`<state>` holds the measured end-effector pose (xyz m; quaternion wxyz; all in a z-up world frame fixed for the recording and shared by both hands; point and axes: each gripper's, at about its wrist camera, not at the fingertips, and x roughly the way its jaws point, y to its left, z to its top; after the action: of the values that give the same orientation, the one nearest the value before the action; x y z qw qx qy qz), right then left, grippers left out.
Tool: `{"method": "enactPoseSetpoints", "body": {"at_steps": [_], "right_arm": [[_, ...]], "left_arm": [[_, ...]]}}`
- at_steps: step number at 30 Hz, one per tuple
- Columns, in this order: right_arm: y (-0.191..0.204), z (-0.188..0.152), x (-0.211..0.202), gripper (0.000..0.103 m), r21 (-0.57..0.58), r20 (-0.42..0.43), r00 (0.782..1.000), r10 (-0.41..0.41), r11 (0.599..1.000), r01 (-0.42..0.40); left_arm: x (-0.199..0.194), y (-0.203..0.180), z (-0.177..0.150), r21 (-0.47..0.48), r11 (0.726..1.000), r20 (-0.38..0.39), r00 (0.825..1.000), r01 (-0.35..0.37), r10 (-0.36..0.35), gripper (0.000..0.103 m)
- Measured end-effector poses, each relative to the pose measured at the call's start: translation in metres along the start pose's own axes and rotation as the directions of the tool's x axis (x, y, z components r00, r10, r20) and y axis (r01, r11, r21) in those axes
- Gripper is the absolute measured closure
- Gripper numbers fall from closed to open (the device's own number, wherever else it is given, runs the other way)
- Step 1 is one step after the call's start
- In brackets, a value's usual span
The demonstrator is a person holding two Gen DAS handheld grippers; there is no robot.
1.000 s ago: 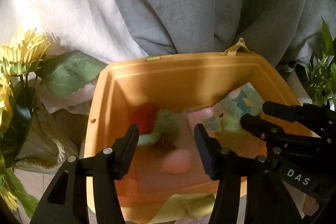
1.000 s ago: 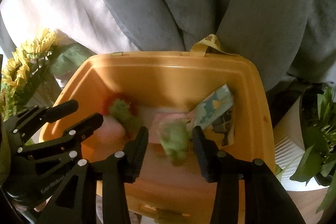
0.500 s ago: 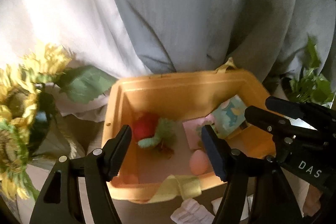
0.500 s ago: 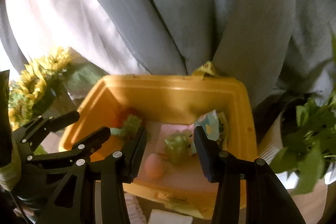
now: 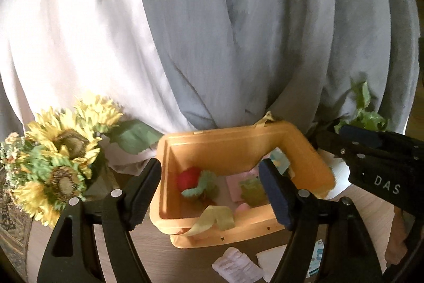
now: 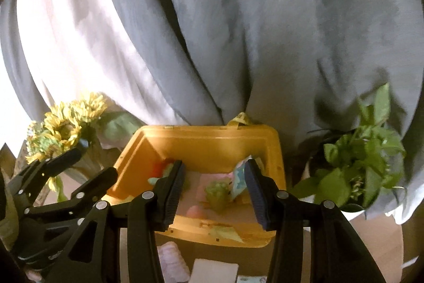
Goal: Organize soft objects
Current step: 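Move both tools back from the crate to the remaining soft items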
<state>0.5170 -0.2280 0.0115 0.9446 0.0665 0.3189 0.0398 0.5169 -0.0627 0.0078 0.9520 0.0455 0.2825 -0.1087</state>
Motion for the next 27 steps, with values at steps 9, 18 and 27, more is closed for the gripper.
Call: {"method": "enactPoseSetpoints", "body": {"at_steps": [9, 18, 27], "right_arm": [[0.009, -0.011, -0.049, 0.043, -0.049, 0.117, 0.990, -0.079, 0.995, 0.085], [0.010, -0.036, -0.071, 0.039, -0.063, 0.117, 0.986, -0.115, 0.990, 0.123], [0.003, -0.068, -0.071, 0.039, -0.045, 0.044, 0.990, -0.135, 0.990, 0.137]], "left_arm": [[-0.038, -0.004, -0.010, 0.003, 1.000, 0.059, 0.998, 0.001, -0.001, 0.024], [-0.058, -0.013, -0.034, 0.022, 1.000, 0.058, 0.998, -0.015, 0.014, 0.024], [-0.056, -0.019, -0.066, 0.014, 1.000, -0.023, 1.000, 0.003, -0.002, 0.023]]}}
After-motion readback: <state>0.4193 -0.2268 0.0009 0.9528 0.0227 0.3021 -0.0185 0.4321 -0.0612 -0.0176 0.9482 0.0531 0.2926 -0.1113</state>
